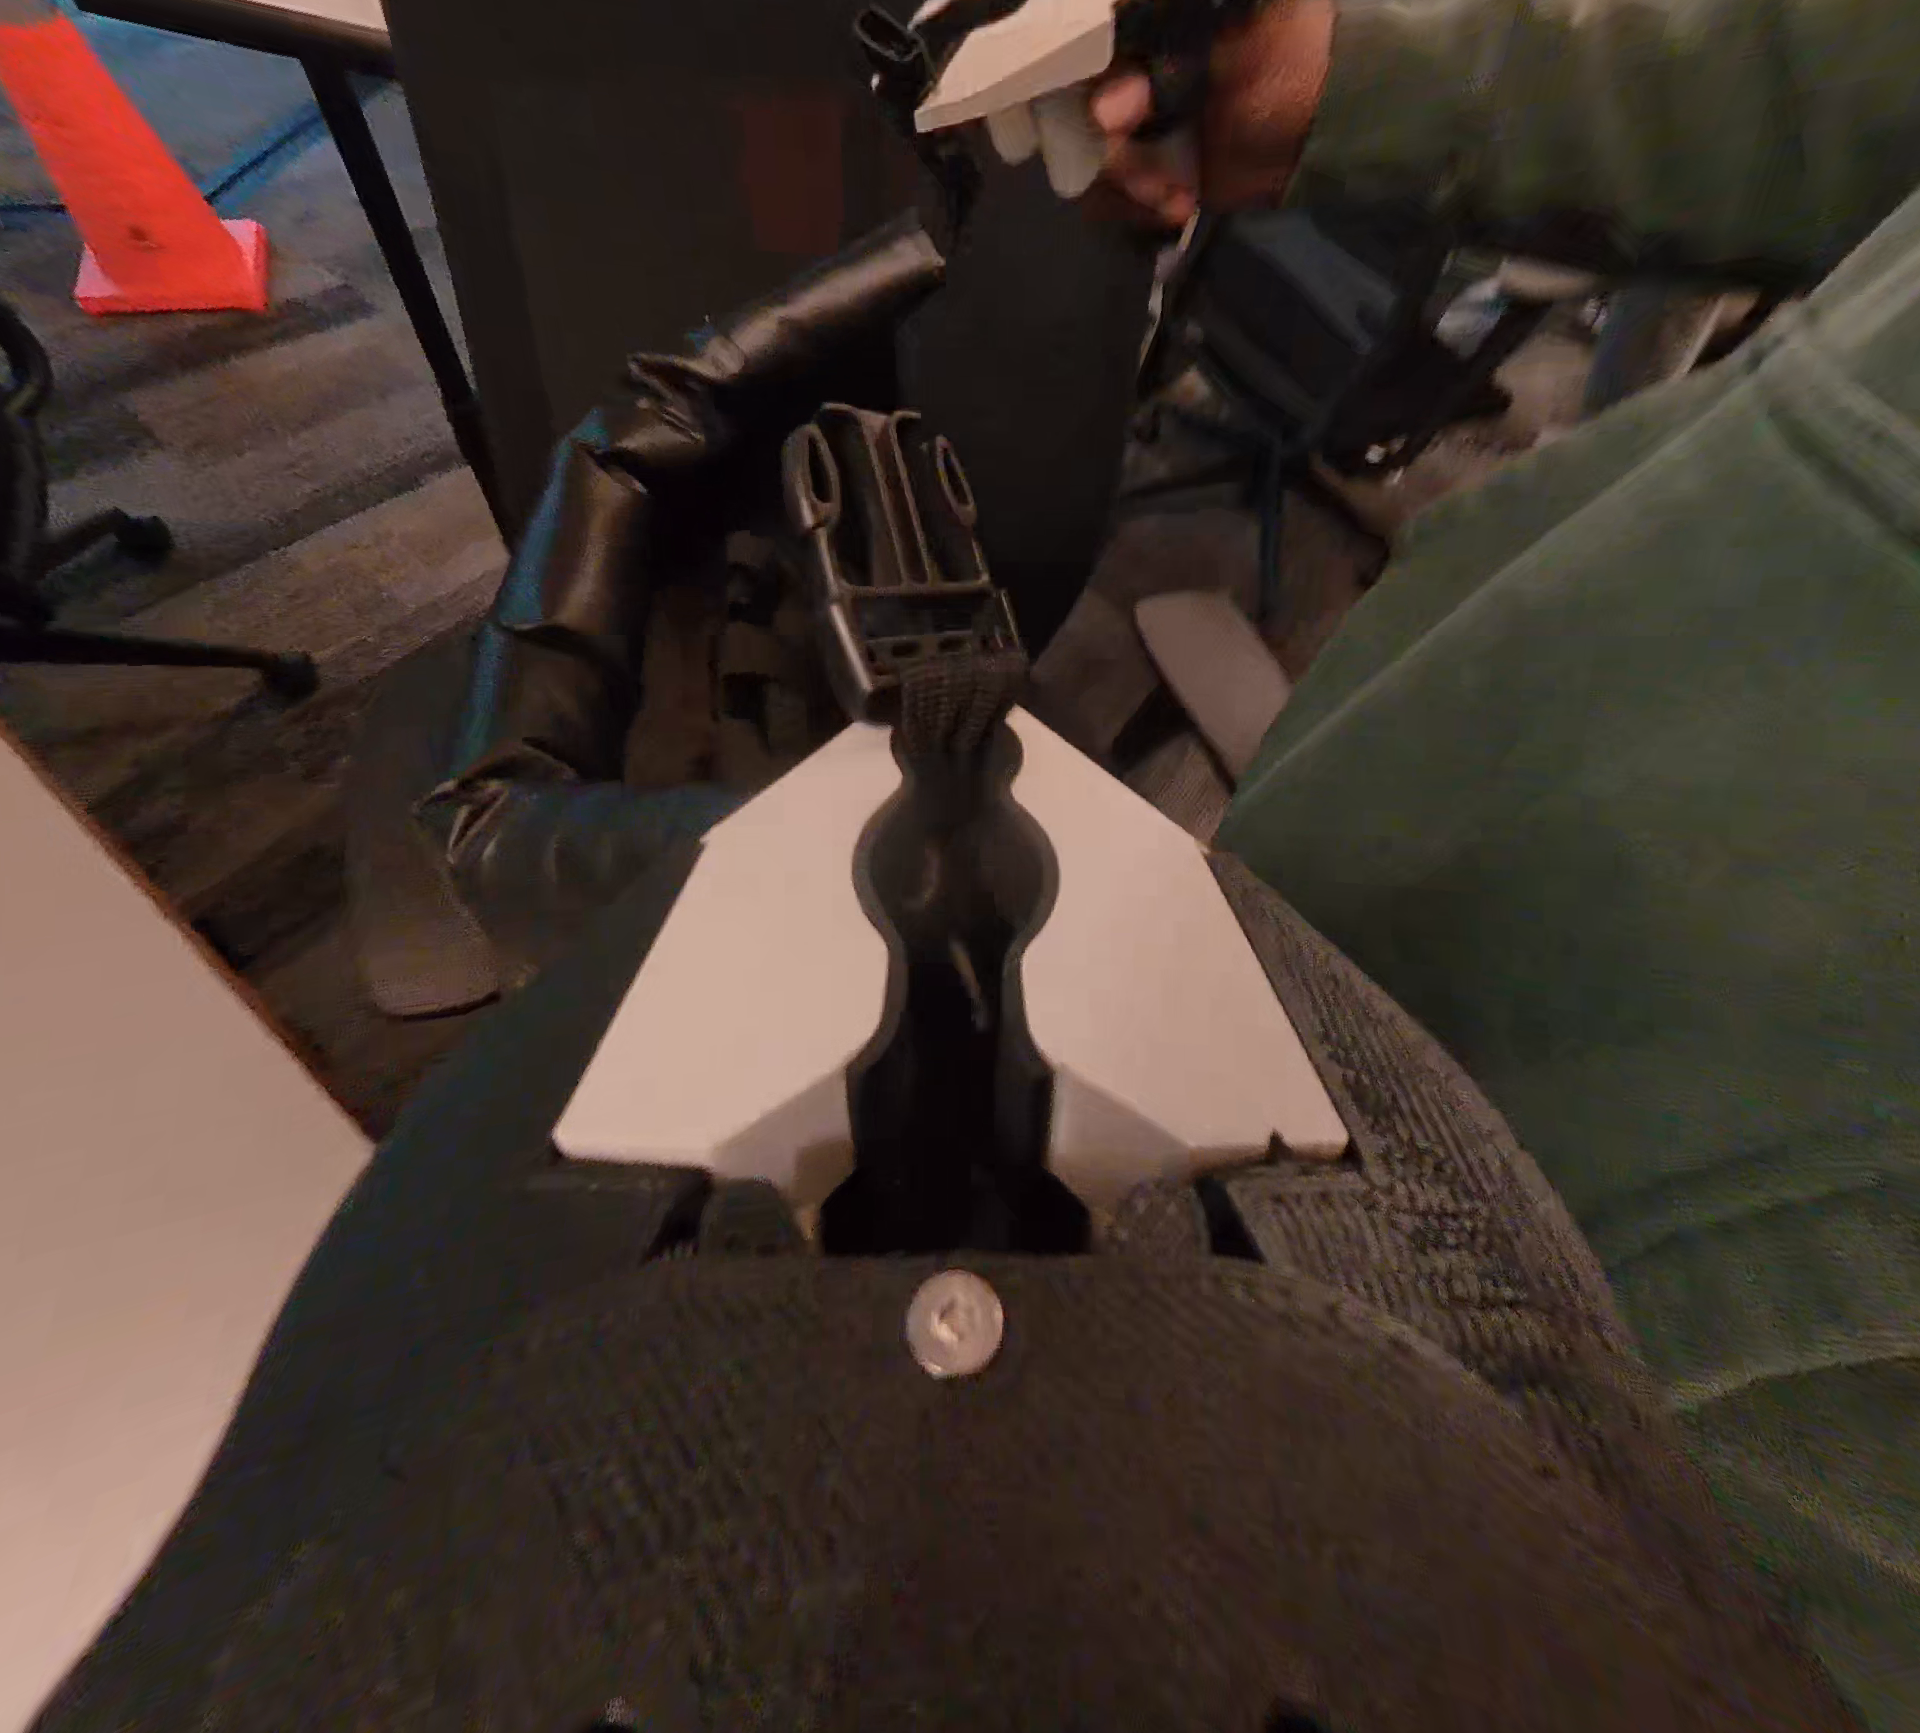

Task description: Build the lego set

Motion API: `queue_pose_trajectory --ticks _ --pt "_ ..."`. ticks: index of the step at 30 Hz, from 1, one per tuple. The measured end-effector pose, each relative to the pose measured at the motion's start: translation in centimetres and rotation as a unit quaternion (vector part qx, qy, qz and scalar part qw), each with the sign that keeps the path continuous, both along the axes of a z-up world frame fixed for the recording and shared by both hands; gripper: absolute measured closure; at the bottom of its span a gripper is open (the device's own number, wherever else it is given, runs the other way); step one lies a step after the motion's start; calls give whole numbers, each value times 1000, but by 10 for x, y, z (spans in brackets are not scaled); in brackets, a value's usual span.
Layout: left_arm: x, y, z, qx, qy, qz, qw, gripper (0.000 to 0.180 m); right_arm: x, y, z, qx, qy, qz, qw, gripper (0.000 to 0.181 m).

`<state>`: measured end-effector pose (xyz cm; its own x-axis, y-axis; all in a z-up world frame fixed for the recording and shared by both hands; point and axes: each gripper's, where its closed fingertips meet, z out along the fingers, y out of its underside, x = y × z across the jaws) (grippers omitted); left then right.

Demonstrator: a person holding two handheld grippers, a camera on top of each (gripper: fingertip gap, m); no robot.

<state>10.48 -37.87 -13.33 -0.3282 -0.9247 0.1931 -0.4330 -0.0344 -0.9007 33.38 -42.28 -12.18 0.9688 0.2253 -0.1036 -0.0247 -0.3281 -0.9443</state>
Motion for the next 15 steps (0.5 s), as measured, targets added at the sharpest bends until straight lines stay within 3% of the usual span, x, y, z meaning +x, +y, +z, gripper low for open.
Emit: queue_pose_trajectory --ticks 2,4,11,13,15 --pt "-4 -12 10 -56 -18 -9 998 175 53 -18 -13 -7 73 -95 993 161" --pt "-6 -29 19 -93 -29 -38 994 175 83 -32 -30 -25 84 -169 982 162" --pt "-4 -97 32 -86 -4 -202 976 177 106 -95 -50 -108 74 -425 896 156" --pt "-4 -112 32 -79 0 -246 966 177 92 -127 -38 -103 63 -478 870 131" --pt "-4 -120 34 -85 -1 -285 955 177 65 -159 -27 -95 74 -515 848 122"
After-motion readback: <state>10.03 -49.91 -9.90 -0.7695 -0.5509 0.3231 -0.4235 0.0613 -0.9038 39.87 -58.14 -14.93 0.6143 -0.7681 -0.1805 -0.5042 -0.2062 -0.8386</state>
